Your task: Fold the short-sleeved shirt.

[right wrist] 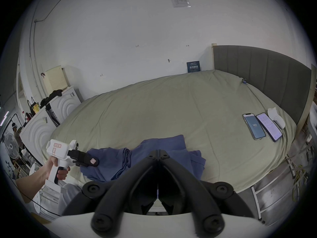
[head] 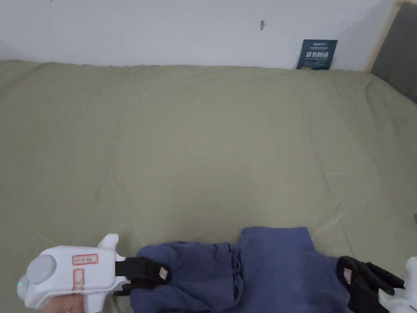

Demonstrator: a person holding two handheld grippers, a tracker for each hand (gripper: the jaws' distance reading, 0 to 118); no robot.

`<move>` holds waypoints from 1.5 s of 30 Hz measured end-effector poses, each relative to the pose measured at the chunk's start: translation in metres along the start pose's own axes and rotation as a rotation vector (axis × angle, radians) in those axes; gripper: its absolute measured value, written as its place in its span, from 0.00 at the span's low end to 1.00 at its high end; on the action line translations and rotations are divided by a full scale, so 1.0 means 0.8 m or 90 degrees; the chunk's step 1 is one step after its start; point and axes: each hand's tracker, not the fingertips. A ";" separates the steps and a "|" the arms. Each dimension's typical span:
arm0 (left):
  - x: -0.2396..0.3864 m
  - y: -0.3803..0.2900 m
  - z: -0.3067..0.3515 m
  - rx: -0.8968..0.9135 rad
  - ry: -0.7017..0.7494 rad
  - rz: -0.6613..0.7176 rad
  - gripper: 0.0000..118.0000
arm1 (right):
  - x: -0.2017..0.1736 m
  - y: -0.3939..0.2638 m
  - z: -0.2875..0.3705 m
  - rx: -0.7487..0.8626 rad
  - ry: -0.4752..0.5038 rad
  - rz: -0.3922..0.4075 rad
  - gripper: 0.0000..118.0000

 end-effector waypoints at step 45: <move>0.279 -0.079 -0.116 0.017 0.367 -0.344 0.97 | 0.051 -0.018 0.034 0.020 0.015 -0.064 0.00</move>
